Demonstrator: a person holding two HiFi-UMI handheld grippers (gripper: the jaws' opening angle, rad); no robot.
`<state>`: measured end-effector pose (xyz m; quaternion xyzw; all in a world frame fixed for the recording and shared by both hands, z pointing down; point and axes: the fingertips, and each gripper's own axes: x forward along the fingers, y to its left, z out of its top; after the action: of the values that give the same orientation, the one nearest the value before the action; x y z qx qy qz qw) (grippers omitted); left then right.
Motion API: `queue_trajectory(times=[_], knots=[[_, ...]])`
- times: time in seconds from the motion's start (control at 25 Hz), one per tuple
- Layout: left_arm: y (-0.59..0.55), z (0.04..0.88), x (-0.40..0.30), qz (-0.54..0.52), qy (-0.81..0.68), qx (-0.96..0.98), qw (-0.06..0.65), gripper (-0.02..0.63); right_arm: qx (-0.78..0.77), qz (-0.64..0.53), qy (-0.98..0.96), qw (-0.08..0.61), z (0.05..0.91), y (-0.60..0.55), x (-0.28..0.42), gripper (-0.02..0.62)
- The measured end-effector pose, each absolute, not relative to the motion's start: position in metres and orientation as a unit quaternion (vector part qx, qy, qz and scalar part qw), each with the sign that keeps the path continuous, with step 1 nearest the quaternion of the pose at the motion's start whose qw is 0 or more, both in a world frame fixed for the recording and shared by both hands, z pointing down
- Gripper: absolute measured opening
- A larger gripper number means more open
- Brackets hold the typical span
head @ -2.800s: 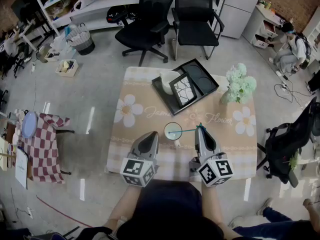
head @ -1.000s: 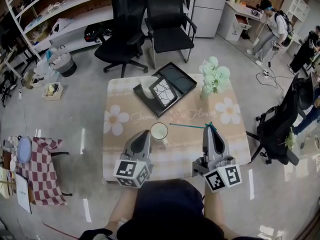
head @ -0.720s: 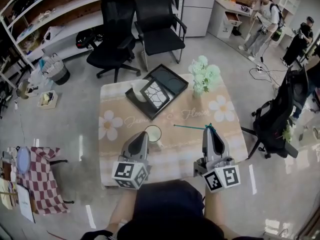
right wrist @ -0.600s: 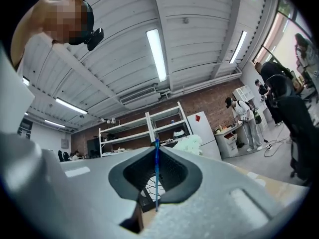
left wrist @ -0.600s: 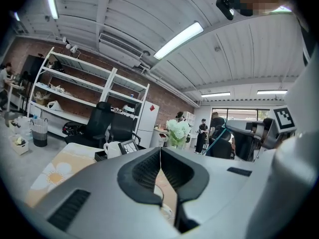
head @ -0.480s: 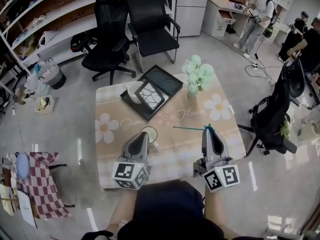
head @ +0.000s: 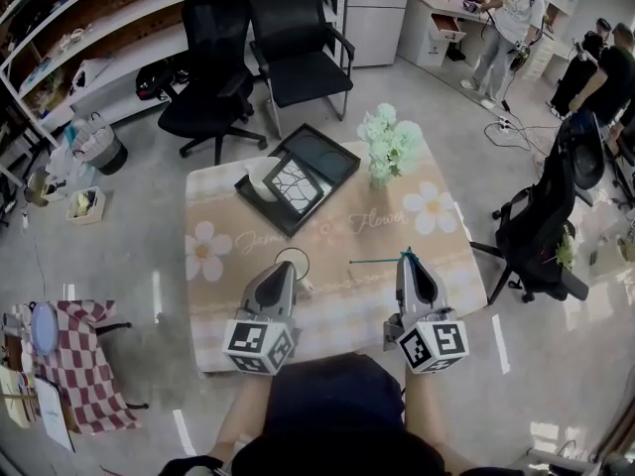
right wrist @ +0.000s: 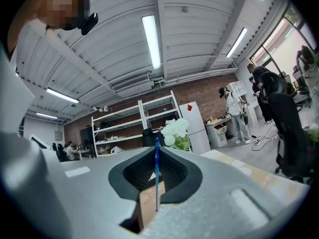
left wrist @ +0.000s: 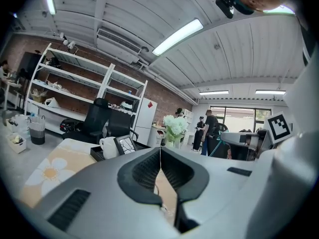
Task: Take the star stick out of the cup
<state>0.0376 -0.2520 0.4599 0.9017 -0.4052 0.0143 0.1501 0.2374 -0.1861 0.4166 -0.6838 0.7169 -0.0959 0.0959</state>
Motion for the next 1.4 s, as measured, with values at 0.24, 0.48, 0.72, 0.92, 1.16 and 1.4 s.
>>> queue_trajectory(times=[0.24, 0.48, 0.72, 0.92, 1.16, 1.4], knots=[[-0.25, 0.463, 0.037, 0.018, -0.407, 0.9, 0.154, 0.011, -0.67, -0.113, 0.729, 0.083, 0.426, -0.193, 0.227, 0.017], [-0.25, 0.466, 0.032, 0.021, -0.411, 0.898, 0.156, 0.011, -0.659, -0.114, 0.74, 0.074, 0.427, -0.196, 0.218, 0.017], [-0.25, 0.469, 0.029, 0.022, -0.417, 0.895, 0.159, 0.011, -0.654, -0.117, 0.744, 0.065, 0.429, -0.2, 0.214, 0.017], [-0.25, 0.471, 0.027, 0.022, -0.418, 0.894, 0.161, 0.011, -0.655, -0.119, 0.744, 0.065, 0.429, -0.2, 0.214, 0.017], [-0.251, 0.471, 0.027, 0.02, -0.42, 0.893, 0.163, 0.011, -0.655, -0.124, 0.742, 0.075, 0.428, -0.201, 0.218, 0.017], [-0.251, 0.472, 0.027, 0.019, -0.421, 0.892, 0.164, 0.011, -0.654, -0.124, 0.742, 0.074, 0.429, -0.2, 0.217, 0.017]])
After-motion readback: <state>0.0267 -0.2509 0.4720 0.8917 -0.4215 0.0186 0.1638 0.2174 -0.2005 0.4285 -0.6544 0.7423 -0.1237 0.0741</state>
